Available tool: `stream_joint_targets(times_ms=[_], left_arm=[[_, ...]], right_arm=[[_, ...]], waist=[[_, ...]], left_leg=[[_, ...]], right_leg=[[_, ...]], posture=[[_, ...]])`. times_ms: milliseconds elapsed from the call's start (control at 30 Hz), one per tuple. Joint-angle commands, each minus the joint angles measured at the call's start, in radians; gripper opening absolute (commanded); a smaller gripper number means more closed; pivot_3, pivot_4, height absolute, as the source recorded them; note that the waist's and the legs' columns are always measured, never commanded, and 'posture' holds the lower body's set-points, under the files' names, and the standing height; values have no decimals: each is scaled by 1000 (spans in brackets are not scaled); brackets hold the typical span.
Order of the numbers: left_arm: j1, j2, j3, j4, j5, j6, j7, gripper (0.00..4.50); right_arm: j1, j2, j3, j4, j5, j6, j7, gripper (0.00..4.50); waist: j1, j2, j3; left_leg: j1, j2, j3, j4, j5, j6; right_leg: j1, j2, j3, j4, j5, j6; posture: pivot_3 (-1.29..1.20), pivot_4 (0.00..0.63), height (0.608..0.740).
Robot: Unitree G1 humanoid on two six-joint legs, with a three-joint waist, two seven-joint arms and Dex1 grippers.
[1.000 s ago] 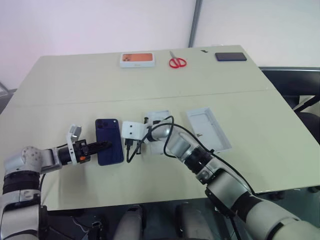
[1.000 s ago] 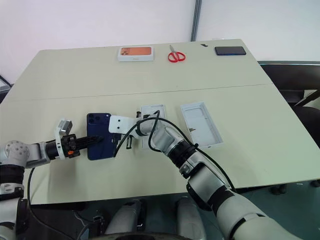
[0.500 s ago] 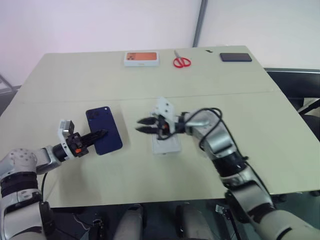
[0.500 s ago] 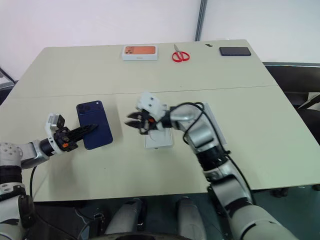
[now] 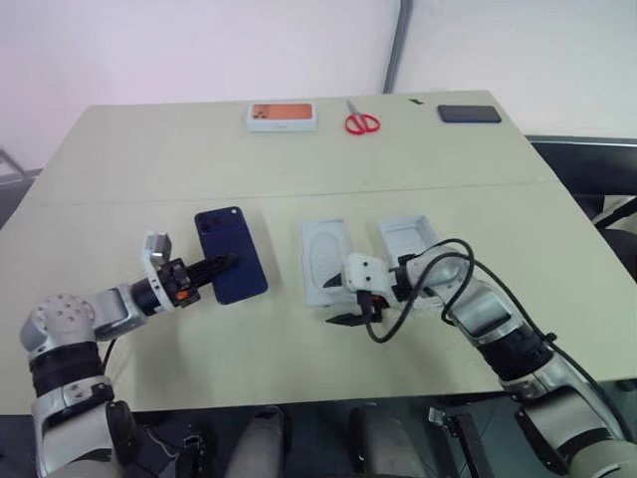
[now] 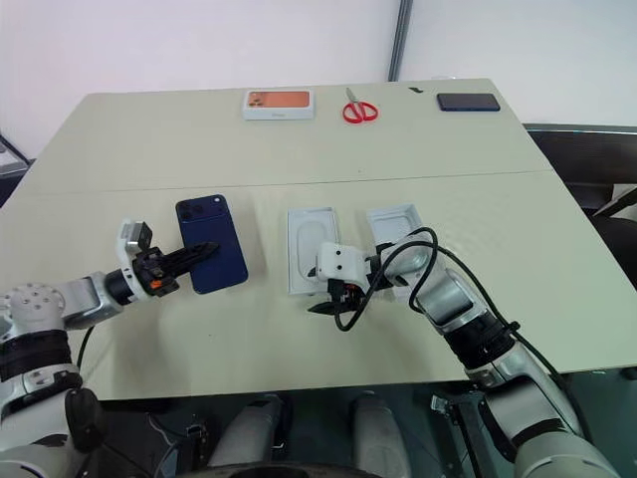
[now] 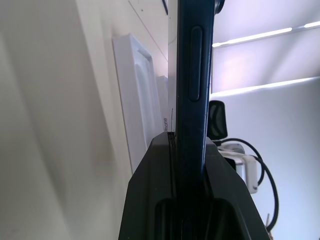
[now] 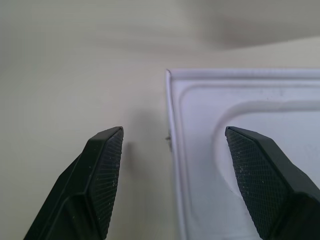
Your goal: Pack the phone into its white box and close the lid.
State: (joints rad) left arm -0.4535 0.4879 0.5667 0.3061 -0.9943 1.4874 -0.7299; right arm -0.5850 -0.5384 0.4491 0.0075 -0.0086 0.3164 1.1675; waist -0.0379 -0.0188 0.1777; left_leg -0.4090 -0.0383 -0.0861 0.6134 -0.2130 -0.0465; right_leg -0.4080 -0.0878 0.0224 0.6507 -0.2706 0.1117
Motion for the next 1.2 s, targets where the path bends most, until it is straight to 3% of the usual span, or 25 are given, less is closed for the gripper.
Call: stream_joint_targets(times_ms=[33,100,133,200,300,467,800,933,967,1033,1133,1167,1200], left_arm=[[5,-16,11,-75,-47,15,20,0],[8,-22,14,-87,-52,16,30,0],[8,-23,16,-91,-54,21,35,0],[8,-28,13,-99,-56,20,45,0],[6,-33,11,-106,-62,20,59,0],[0,-34,19,-110,-75,30,75,0],[-51,-31,23,-93,-91,30,96,0],[-58,-41,9,-97,-93,33,100,0],[-61,-43,7,-94,-94,34,101,0],[-61,-45,-5,-94,-91,35,97,0],[-54,-45,-44,-102,-81,37,81,0],[-56,-43,-54,-98,-77,33,76,0],[-58,-39,-66,-97,-73,26,69,0]], right_arm=[[-18,3,4,-4,-14,-28,0,3396],[-17,1,8,2,-21,-24,2,3396],[-16,1,7,6,-23,-25,2,3160],[-16,1,8,12,-23,-27,8,2535],[-9,3,15,3,-24,-15,7,1108],[11,42,17,-38,-8,56,-26,1108],[23,234,61,-102,-25,260,-189,1108],[31,236,56,-126,-8,281,-193,1108],[34,229,52,-138,3,277,-184,1705],[32,214,47,-149,13,266,-173,2395],[26,177,36,-155,23,235,-145,4072],[24,163,34,-157,23,220,-135,4436],[22,150,32,-161,25,207,-127,4436]], waist=[[1,0,0],[1,0,0],[1,0,0],[0,0,0],[0,0,0],[-4,-1,-1],[-5,-2,-1],[-4,-2,-1],[-4,-2,-1],[-3,-2,-1],[0,-2,-1],[1,-2,-1],[1,-2,-1]], left_leg=[[0,0,0,0,0,0],[0,0,0,0,0,0],[0,0,0,0,0,0],[0,0,0,0,0,0],[0,0,0,0,0,0],[1,0,-1,0,0,0],[1,0,-1,0,0,0],[1,0,-1,0,0,0],[1,0,-1,0,0,0],[1,0,-1,0,0,0],[0,-1,-1,0,0,0],[0,-1,-1,0,0,0],[0,-1,-1,0,0,0]], right_leg=[[0,0,0,0,0,0],[0,0,0,0,0,0],[0,0,0,0,0,0],[0,0,0,0,0,0],[0,0,0,0,0,0],[1,1,0,0,0,0],[0,1,0,0,0,0],[0,1,0,0,0,0],[0,1,0,0,0,0],[0,1,0,0,0,0],[1,1,0,-1,0,0],[1,1,0,-1,0,0],[1,1,0,-1,0,0]], posture=[[0,150,740],[0,150,740],[0,150,740],[0,150,740],[0,150,740],[0,150,740],[0,150,740],[0,150,740],[0,150,740],[0,150,740],[0,150,740],[0,150,740],[0,150,740]])
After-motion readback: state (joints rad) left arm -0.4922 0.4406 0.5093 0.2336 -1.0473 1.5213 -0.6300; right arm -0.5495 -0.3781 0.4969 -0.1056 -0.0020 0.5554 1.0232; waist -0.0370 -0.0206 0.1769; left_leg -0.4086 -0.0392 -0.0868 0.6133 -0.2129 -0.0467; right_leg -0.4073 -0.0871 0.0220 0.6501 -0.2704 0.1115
